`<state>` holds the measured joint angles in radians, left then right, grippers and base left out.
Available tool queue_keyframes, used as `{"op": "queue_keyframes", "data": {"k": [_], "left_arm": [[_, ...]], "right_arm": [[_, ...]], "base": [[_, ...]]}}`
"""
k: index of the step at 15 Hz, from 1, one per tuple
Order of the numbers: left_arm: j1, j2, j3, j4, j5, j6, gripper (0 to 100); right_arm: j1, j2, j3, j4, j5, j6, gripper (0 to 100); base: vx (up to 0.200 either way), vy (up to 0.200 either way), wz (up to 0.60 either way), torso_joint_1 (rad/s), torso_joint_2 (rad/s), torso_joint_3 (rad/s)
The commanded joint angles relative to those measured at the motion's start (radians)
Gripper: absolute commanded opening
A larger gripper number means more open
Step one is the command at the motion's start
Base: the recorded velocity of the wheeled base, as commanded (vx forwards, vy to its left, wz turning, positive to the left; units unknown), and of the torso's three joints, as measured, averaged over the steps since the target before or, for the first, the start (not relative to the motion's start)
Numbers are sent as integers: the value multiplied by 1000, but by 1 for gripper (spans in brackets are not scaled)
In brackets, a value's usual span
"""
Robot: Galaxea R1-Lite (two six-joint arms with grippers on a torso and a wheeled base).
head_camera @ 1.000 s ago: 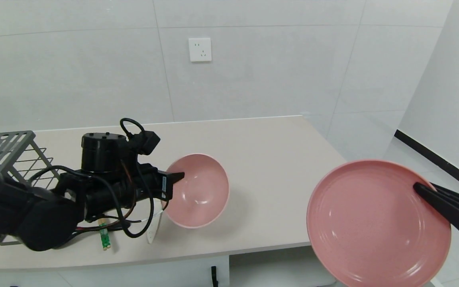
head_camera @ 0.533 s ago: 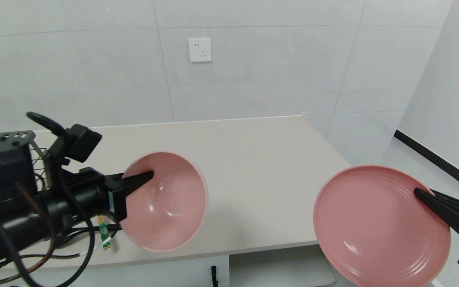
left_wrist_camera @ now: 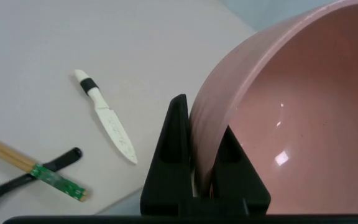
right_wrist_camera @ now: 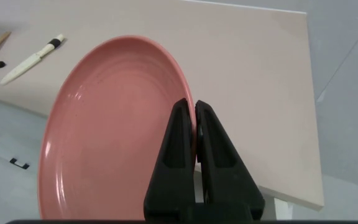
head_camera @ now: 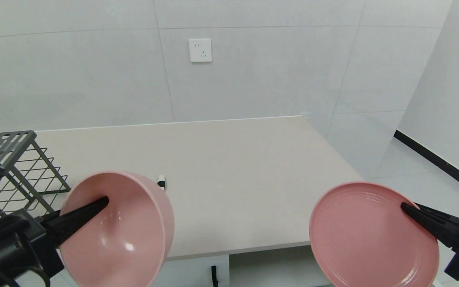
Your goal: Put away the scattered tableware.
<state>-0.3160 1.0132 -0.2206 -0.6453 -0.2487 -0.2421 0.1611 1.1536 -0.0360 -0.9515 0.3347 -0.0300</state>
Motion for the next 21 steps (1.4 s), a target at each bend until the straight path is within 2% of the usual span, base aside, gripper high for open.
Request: {"op": "queue_keyframes", "data": {"k": [1, 3, 5, 9, 10, 11, 12, 13, 15, 19, 21], "left_arm": [[-6, -28, 61, 3, -7, -22, 0], [-35, 5, 101, -10, -55, -22, 0], [-37, 8, 107, 15, -41, -20, 0], [-38, 19, 182, -4, -47, -8, 0], [-32, 12, 176, -20, -47, 17, 0], [-28, 8, 175, -40, -44, 78, 0], [-28, 7, 185, -48, -44, 103, 0], [-31, -13, 205, -57, -44, 145, 0], [-26, -38, 205, -54, -44, 192, 0], [-28, -8, 99, -56, -44, 202, 0], [-37, 15, 133, -62, -44, 231, 0]], "right_arm": [[6, 37, -1, -4, 1, -2, 0], [26, 51, -21, -47, 1, -1, 0], [43, 75, -9, -124, 1, -1, 0], [91, 110, 5, -176, 1, -1, 0], [94, 127, 7, -197, 1, -1, 0], [95, 166, 21, -237, 1, -4, 0], [97, 182, 36, -259, 0, -4, 0], [95, 198, 36, -277, 0, -2, 0], [87, 207, 36, -326, 0, -2, 0], [86, 294, 34, -386, 0, -2, 0], [86, 336, 36, -418, 0, -2, 0]], "base": [[0, 0, 0, 0, 0, 0], [0, 0, 0, 0, 0, 0], [0, 0, 0, 0, 0, 0], [0, 0, 0, 0, 0, 0], [0, 0, 0, 0, 0, 0], [-200, 200, 0, 2, 2, 2], [-200, 0, 0, 2, 2, 7], [-200, 0, 0, 17, 2, 2], [-200, 0, 0, 2, 5, 0], [-50, 0, 0, 1, 1, -2], [-200, 0, 0, 7, -5, 5]]}}
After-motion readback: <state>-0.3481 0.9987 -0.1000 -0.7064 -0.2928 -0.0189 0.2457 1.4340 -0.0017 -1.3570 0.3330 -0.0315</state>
